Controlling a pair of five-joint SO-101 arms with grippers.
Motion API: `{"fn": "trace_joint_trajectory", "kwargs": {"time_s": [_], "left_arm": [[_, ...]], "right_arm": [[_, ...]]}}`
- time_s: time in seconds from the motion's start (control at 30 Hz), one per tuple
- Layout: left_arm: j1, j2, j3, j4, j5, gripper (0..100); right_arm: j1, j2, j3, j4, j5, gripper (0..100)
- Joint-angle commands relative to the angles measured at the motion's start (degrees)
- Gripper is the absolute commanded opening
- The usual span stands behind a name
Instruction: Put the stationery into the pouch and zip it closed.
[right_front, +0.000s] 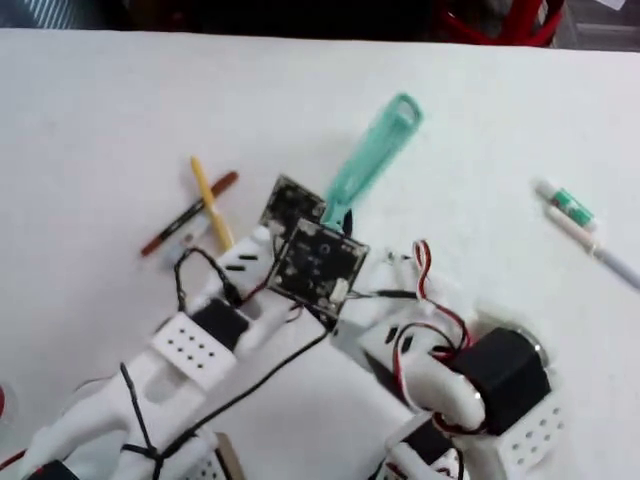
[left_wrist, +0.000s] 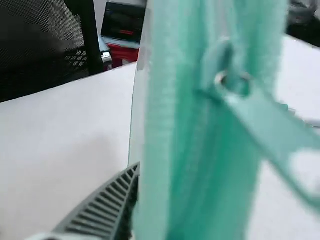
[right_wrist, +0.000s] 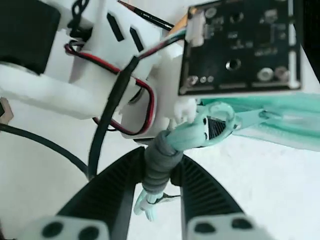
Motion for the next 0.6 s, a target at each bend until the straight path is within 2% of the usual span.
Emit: {"fn": "trace_joint_trajectory", "kwargs": {"time_s": [0.0,0.13,0.2,0.3,0.4,0.5,0.57], "left_arm": [[-1.0,-2.0,-1.3,-0.2,0.4,2],[-1.0,-2.0,-1.2,-0.2,0.4,2],[-1.0,-2.1,-1.3,0.7,0.4,2],[-0.7,-2.1,-1.8,2.6,0.4,2],[-0.9,-2.1,-1.8,2.7,0.4,2],[-1.2,-2.1,-1.8,3.9,0.3,2],[-0.9,-2.2,-3.5,8.1,-0.7,2]], "right_arm": [[-1.3,-0.8,-0.3,0.2,0.7,1.8],[6.4,-0.7,-0.3,-0.8,0.7,2.2],[11.5,-1.0,-0.3,-2.1,0.4,5.4],[19.6,-1.0,-0.3,-3.5,-0.4,21.5],[23.5,-1.1,-0.7,-4.2,-0.4,35.4],[26.4,-1.1,-3.1,-5.1,2.0,33.5],[29.8,-1.1,-6.2,-5.1,3.1,30.1]]}}
